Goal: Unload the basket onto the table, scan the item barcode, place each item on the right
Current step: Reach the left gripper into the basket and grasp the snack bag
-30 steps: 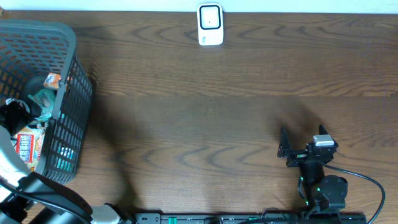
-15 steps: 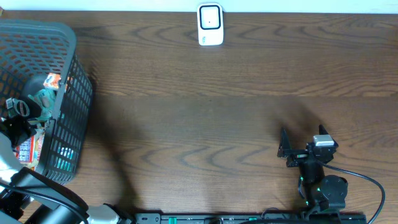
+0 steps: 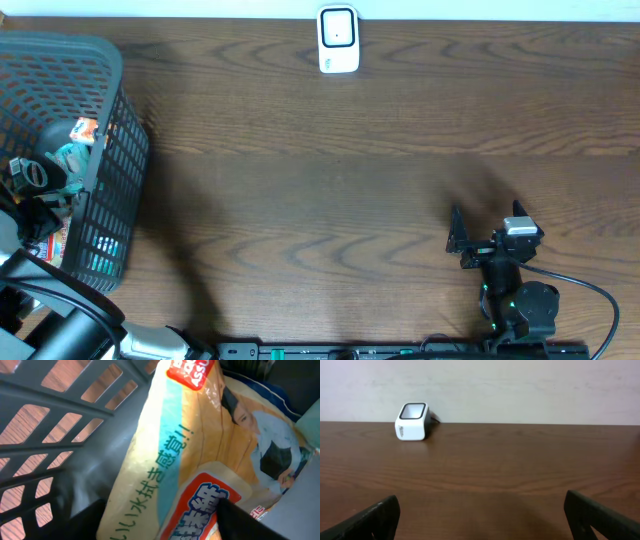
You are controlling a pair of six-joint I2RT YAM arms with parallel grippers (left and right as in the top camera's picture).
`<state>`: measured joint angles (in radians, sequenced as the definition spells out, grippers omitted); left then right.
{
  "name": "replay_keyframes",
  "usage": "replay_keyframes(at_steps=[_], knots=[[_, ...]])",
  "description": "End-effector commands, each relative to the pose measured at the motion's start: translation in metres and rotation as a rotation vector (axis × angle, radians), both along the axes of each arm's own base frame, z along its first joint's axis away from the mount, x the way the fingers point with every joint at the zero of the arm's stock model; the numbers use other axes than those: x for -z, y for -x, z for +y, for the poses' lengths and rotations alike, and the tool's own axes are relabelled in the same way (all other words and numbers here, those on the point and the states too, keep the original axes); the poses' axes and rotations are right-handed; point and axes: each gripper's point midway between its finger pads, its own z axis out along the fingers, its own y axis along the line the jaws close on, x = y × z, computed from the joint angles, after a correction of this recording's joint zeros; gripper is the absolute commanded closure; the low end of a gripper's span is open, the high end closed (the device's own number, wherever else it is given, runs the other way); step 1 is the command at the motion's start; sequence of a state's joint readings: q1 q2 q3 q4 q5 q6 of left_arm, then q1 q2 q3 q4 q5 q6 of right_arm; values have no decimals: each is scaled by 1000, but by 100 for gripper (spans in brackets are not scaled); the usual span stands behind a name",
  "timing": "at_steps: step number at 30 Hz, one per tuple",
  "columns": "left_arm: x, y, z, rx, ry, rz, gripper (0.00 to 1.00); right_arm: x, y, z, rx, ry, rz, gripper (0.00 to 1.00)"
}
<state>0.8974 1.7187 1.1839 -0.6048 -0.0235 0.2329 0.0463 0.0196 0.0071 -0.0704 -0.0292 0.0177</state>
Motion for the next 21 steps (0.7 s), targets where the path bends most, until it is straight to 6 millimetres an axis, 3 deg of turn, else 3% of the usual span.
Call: replay_keyframes(at_steps=[1,3,4,7,11,14,15,16,19,21], knots=[[6,-2,-6,10,34,-12,53,2,0,-2,11,-10,6,1],[6,-2,-7,11,35,-15,90,2,0,-2,11,-10,6,1],[5,-2,-7,11,34,-16,93,2,0,-2,11,-10,6,1],[-4,-3,-6,11,15,-31,93,1,0,-2,11,-10,6,1],[-39,-8,1,13,-62,-92,93,2,0,-2,11,-10,6,1],[-84,-14,7,15,-168,-176,93,2,0,-2,11,-10,6,1],[-116,-16,9,18,-245,-239,93,2,0,-2,11,-10,6,1],[-130,-16,8,20,-278,-271,93,2,0,-2,11,-10,6,1],[-185,-17,-1,18,-394,-393,93,2,0,-2,11,-10,6,1],[-211,-21,-13,50,-437,-466,93,1,0,-2,11,-10,6,1]])
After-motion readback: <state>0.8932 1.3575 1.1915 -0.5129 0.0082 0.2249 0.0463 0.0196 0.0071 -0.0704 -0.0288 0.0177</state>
